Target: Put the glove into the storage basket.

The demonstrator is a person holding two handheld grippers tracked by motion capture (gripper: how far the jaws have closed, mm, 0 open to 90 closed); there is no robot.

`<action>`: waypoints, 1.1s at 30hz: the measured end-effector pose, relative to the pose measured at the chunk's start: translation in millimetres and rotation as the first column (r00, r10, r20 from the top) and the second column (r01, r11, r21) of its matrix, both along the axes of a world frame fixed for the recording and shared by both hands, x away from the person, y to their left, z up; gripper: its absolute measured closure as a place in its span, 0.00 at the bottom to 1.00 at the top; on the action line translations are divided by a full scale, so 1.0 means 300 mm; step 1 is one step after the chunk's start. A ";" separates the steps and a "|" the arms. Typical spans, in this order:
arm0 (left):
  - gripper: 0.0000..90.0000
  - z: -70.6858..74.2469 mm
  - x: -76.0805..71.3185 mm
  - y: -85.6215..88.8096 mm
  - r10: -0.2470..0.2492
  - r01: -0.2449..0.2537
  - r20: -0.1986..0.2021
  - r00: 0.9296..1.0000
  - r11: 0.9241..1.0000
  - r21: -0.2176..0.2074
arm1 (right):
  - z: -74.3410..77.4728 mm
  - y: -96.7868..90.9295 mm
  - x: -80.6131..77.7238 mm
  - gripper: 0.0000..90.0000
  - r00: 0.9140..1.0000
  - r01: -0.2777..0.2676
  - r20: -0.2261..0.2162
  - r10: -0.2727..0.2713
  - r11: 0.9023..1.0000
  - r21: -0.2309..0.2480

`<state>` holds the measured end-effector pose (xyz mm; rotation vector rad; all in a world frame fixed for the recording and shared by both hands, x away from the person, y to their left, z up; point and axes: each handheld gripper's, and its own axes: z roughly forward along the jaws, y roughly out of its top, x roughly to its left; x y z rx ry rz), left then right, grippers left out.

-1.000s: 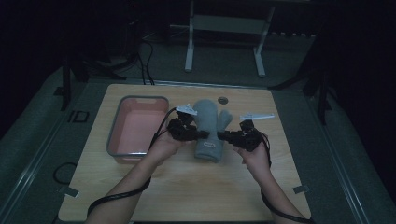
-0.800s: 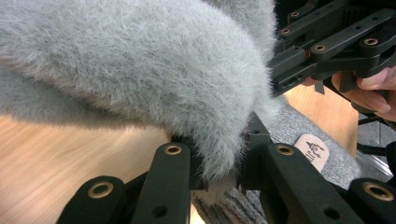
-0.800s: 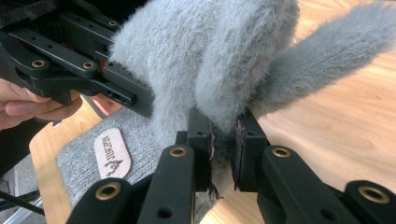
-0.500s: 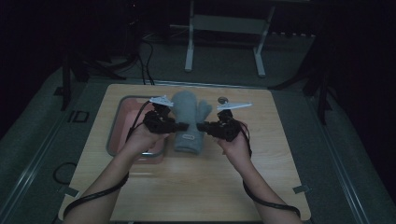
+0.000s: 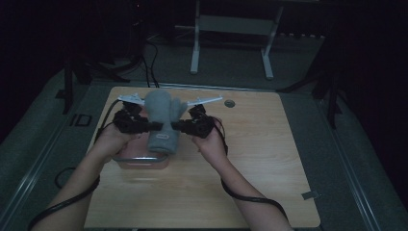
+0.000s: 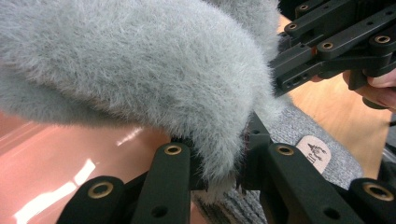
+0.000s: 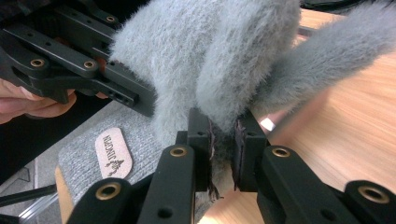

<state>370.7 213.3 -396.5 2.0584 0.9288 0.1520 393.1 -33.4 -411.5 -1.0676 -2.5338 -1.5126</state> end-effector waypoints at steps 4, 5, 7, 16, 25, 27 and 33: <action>0.87 0.006 -0.003 0.069 0.034 -0.034 0.010 0.999 0.999 0.018 | 0.009 0.090 0.014 0.89 1.000 -0.017 0.002 0.017 1.000 -0.016; 0.87 0.004 -0.004 0.085 0.046 -0.047 0.016 0.999 0.999 0.021 | 0.010 0.109 0.017 0.89 1.000 -0.020 0.008 0.021 1.000 -0.018; 0.87 -0.008 -0.003 0.102 0.062 -0.063 0.016 0.998 0.998 0.019 | 0.006 0.140 0.025 0.89 1.000 -0.024 0.006 0.024 0.999 -0.023; 0.87 -0.177 0.053 0.114 0.082 -0.078 -0.073 0.994 0.996 0.049 | -0.144 0.203 0.073 0.89 0.998 -0.007 -0.069 -0.001 0.994 -0.113; 0.87 -0.274 0.107 0.099 0.108 -0.095 -0.136 0.985 0.991 0.094 | -0.238 0.238 0.120 0.89 0.994 0.021 -0.105 -0.043 0.978 -0.209; 0.87 -0.287 0.113 0.096 0.116 -0.099 -0.142 0.983 0.988 0.118 | -0.250 0.250 0.124 0.89 0.992 0.023 -0.113 -0.050 0.973 -0.230; 0.87 -0.310 0.120 0.071 0.134 -0.102 -0.157 0.978 0.974 0.200 | -0.274 0.297 0.117 0.88 0.994 0.039 -0.084 -0.071 0.943 -0.330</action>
